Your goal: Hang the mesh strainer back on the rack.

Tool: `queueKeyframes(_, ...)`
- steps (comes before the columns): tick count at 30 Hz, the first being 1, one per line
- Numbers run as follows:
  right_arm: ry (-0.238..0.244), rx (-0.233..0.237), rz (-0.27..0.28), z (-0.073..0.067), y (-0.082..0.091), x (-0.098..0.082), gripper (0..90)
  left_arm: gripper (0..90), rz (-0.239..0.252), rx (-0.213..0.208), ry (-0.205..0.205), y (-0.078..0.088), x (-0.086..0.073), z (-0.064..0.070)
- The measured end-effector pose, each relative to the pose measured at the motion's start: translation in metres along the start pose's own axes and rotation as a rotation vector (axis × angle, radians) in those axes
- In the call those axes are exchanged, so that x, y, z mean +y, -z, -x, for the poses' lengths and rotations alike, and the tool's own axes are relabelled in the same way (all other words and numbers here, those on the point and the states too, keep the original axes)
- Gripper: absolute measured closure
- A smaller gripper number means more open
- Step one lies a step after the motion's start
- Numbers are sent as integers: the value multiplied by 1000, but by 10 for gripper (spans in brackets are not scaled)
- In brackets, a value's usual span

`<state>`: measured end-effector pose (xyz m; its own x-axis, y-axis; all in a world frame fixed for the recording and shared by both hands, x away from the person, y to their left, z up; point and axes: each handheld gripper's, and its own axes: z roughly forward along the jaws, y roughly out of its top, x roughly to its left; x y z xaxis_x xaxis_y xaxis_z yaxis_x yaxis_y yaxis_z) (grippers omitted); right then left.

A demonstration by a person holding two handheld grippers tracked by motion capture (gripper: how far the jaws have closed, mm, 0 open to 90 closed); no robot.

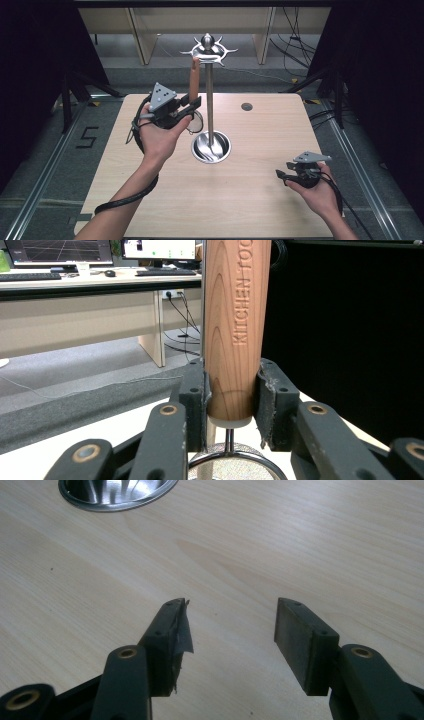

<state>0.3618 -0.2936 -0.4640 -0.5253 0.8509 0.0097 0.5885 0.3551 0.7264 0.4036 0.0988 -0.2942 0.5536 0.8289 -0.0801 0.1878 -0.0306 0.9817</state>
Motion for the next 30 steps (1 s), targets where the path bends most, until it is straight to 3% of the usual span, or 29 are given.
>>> queueKeyframes(6, 5, -1, 7, 1, 0, 0, 474, 680, -3, 6, 4, -4, 2, 1)
queueKeyframes(9, -22, 6, -6, 0, 2, 1, 474, 680, -5, 7, 3, -7, 3, 2)
queueKeyframes(30, -23, 5, -5, 0, 2, 1, 473, 678, -2, 17, 16, -20, 2, 4)
